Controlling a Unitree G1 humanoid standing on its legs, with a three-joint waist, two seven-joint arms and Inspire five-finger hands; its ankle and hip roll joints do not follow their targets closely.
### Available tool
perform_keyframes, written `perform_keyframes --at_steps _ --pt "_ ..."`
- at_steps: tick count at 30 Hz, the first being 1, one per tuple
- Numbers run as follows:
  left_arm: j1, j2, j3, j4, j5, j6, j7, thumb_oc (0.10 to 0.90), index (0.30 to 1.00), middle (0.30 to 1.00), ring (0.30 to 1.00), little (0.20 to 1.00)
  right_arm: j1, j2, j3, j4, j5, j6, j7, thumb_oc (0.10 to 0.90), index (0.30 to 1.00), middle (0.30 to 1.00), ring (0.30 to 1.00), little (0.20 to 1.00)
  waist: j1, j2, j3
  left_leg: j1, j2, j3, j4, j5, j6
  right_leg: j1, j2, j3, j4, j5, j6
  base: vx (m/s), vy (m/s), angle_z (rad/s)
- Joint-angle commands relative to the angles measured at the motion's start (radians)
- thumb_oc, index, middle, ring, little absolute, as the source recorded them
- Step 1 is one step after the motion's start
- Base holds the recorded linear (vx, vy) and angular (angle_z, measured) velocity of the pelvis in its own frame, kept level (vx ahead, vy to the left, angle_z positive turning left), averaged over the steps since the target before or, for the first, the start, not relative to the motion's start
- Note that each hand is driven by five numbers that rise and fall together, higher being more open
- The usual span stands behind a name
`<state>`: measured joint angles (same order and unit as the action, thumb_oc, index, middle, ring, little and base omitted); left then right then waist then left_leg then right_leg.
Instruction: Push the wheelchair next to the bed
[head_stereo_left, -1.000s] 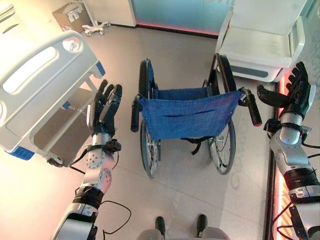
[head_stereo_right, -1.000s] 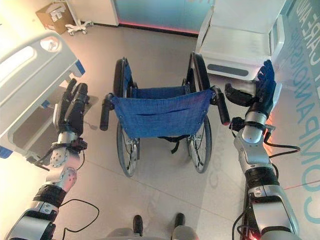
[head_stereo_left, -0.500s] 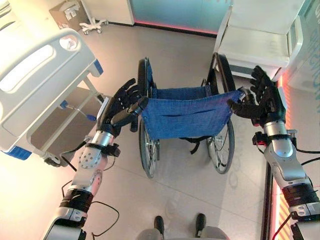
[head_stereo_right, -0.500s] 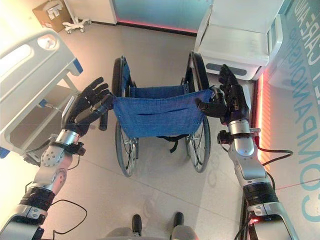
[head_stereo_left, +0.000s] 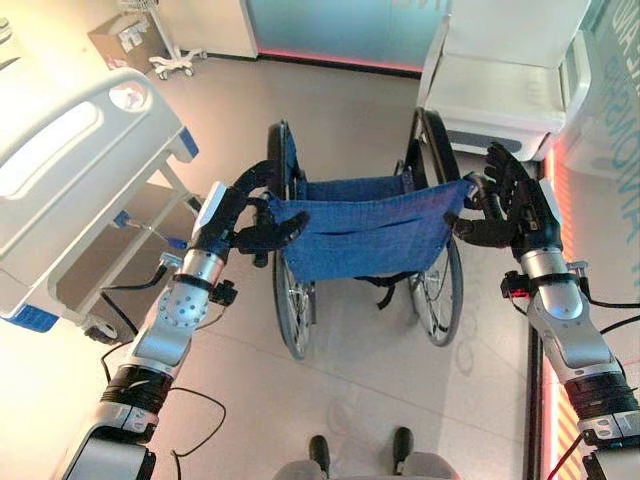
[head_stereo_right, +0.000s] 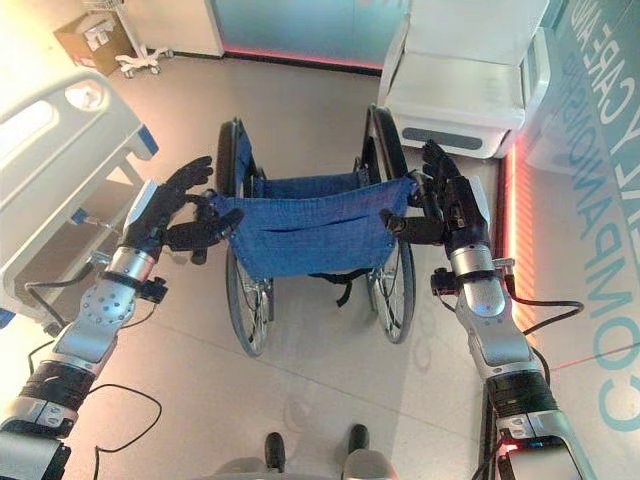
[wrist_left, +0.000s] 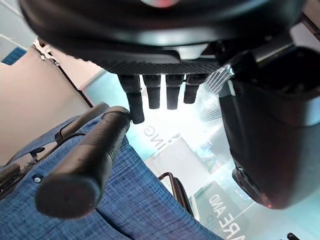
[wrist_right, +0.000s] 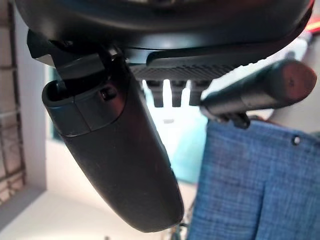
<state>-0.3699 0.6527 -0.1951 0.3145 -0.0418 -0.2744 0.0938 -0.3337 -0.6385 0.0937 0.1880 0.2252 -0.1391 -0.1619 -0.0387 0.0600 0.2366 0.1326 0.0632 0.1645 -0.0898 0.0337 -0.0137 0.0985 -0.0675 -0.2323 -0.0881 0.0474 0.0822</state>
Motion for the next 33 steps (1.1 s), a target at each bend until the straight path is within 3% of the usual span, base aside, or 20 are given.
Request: perform_keyframes --at_steps 1,8,12,17,22,26,33 --pt "-0.067 0.117 0.007 0.139 0.054 0.091 0.123 0.8 0.9 0.9 0.9 0.9 -0.104 -0.077 -0.005 -0.006 -0.115 -0.028 -0.166 0.8 0.9 0.9 0.9 0.9 0.006 -0.04 -0.055 -0.047 -0.022 -0.022 0.071 -0.078 0.005 -0.054 -0.025 0.046 0.122 -0.089 0.001 -0.03 -0.02 0.01" --pt "-0.105 0.114 -0.007 0.161 0.144 0.071 0.298 0.8 0.9 0.9 0.9 0.9 -0.146 -0.087 -0.009 -0.04 -0.214 -0.059 -0.289 0.8 0.9 0.9 0.9 0.9 0.001 -0.044 -0.045 -0.05 -0.025 -0.026 0.079 -0.085 0.008 -0.059 -0.02 0.056 0.127 -0.09 0.001 0.0 -0.002 -0.02" --pt "-0.099 0.12 -0.009 0.126 0.358 0.012 0.498 0.8 0.9 0.9 0.9 0.9 -0.127 -0.09 -0.027 -0.083 -0.374 -0.059 -0.391 0.8 0.9 0.9 0.9 0.9 -0.001 -0.048 -0.044 -0.054 -0.028 -0.029 0.085 -0.091 0.011 -0.063 -0.017 0.063 0.128 -0.091 0.0 0.0 0.0 -0.02" --pt "-0.082 0.128 -0.024 0.07 0.569 -0.022 0.623 0.8 0.9 0.9 0.9 0.9 -0.099 -0.098 -0.036 -0.108 -0.467 -0.023 -0.41 0.8 0.9 0.9 0.9 0.9 -0.001 -0.054 -0.041 -0.057 -0.029 -0.03 0.087 -0.095 0.013 -0.069 -0.015 0.068 0.134 -0.092 0.001 -0.01 -0.001 0.0" --pt "-0.058 0.136 -0.029 0.043 0.561 -0.002 0.58 0.8 0.9 0.9 0.9 0.9 -0.068 -0.111 -0.03 -0.089 -0.406 0.053 -0.292 0.8 0.9 0.9 0.9 0.9 -0.001 -0.056 -0.039 -0.058 -0.029 -0.027 0.086 -0.095 0.013 -0.074 -0.014 0.069 0.139 -0.093 0.002 0.0 0.0 0.01" --pt "-0.03 0.128 -0.023 0.041 0.513 0.03 0.534 0.8 0.9 0.9 0.9 0.9 -0.057 -0.108 -0.009 -0.06 -0.333 0.069 -0.191 0.8 0.9 0.9 0.9 0.9 0.006 -0.061 -0.036 -0.058 -0.028 -0.026 0.089 -0.093 0.013 -0.072 -0.016 0.062 0.141 -0.093 0.002 0.0 0.0 0.0" --pt "-0.017 0.096 -0.027 0.07 0.402 0.076 0.449 0.8 0.9 0.9 0.9 0.9 -0.086 -0.092 0.033 -0.027 -0.298 0.089 -0.142 0.8 0.9 0.9 0.9 0.9 0.018 -0.064 -0.027 -0.062 -0.027 -0.031 0.096 -0.092 0.011 -0.073 -0.018 0.052 0.148 -0.093 0.001 0.0 0.0 0.0"
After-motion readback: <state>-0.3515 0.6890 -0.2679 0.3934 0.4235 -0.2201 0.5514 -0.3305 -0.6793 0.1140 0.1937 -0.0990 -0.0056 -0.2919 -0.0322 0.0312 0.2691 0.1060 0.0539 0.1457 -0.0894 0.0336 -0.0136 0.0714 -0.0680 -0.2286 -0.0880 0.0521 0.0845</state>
